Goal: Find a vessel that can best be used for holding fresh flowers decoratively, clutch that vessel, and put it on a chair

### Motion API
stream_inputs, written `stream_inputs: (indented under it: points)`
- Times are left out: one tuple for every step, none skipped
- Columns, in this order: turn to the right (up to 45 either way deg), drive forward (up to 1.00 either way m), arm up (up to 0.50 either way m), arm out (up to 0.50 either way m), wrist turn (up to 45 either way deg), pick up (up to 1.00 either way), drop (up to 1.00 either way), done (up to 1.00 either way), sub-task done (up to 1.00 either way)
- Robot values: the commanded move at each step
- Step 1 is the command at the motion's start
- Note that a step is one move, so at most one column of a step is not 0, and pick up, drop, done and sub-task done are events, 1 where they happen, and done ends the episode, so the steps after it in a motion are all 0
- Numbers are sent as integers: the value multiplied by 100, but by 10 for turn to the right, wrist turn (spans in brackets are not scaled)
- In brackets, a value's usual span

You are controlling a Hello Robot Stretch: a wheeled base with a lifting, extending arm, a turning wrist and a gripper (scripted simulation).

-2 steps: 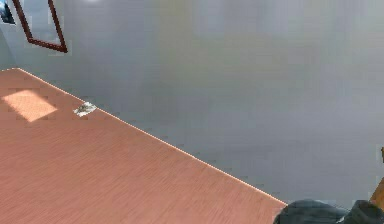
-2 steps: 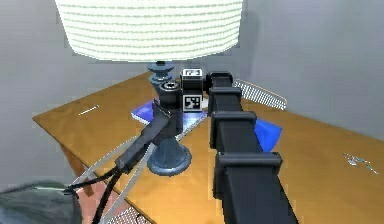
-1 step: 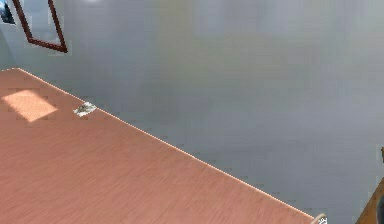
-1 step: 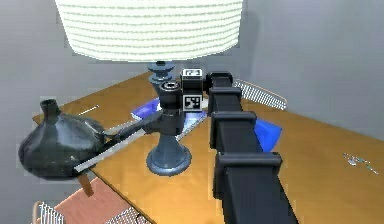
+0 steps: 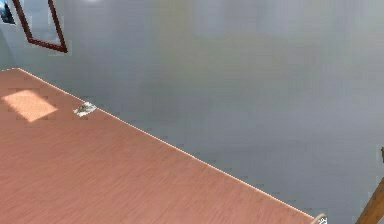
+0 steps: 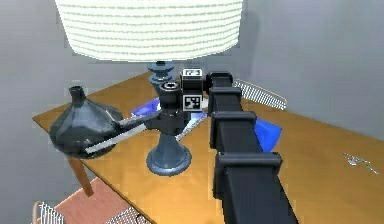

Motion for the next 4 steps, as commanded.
stream_inputs:
  points:
    - [0, 0, -38, 0, 0, 0, 0, 0, 0]
    - [0, 0, -50, 0, 0, 0, 0, 0, 0]
    - [0, 0, 0, 0, 0, 0, 100, 0, 0]
    - [0, 0, 0, -10, 0, 0, 0, 0, 0]
